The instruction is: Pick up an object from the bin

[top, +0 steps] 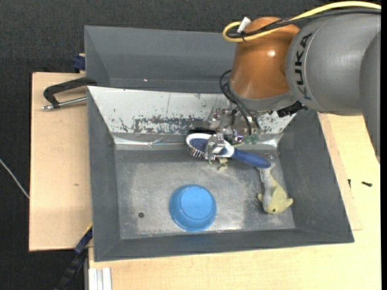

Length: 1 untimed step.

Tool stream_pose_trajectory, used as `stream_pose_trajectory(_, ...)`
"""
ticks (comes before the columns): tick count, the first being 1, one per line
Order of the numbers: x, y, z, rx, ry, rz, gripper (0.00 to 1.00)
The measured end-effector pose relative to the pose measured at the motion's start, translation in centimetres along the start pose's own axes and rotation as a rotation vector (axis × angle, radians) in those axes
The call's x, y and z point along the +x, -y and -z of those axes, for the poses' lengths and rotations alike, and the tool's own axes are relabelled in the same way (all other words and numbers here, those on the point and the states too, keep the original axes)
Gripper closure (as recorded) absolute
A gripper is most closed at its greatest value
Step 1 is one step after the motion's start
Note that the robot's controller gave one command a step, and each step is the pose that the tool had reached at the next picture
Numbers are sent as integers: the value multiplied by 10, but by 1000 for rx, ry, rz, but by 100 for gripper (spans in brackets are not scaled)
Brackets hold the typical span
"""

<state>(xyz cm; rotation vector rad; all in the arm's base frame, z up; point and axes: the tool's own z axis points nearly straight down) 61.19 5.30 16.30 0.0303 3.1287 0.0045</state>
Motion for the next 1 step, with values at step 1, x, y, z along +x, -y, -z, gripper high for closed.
stream_pose_trajectory(1, -1, -1, 1, 1, -8, 1, 100)
